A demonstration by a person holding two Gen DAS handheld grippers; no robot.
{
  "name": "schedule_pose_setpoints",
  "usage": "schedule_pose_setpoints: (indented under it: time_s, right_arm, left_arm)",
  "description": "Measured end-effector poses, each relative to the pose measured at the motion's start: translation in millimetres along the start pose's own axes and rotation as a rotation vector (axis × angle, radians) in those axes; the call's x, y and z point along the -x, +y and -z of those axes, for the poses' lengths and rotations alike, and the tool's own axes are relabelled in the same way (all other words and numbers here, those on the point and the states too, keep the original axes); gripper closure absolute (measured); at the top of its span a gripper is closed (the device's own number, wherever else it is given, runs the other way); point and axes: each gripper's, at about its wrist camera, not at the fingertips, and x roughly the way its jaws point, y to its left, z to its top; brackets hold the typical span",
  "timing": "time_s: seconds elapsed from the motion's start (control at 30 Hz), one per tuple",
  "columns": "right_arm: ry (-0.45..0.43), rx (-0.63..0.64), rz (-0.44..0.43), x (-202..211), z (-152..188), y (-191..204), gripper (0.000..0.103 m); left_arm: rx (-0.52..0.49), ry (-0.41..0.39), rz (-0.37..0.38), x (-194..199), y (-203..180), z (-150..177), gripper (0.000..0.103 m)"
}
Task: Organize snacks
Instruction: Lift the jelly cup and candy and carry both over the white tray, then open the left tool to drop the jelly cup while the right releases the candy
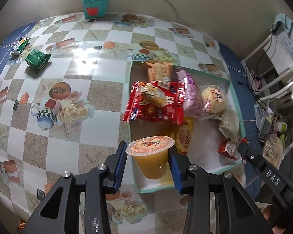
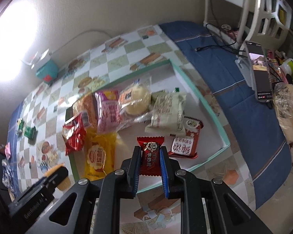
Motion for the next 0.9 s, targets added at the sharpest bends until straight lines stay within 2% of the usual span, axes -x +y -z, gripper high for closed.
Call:
schedule_pose_setpoints:
  time_s: [0.2, 0.9]
  right_arm:
    - [0.061, 0.034, 0.013, -18.7, 6.6, 10.0, 0.083]
    - [0.155, 0.091, 0.041, -41.6, 15.0, 24.7, 0.081]
  left_arm:
    - [-0.001, 0.021, -0.010, -15.7, 2.7, -1.9, 0.060]
    - [-0.077, 0.079, -0.028, -43.5, -15.9, 3.6, 0.060]
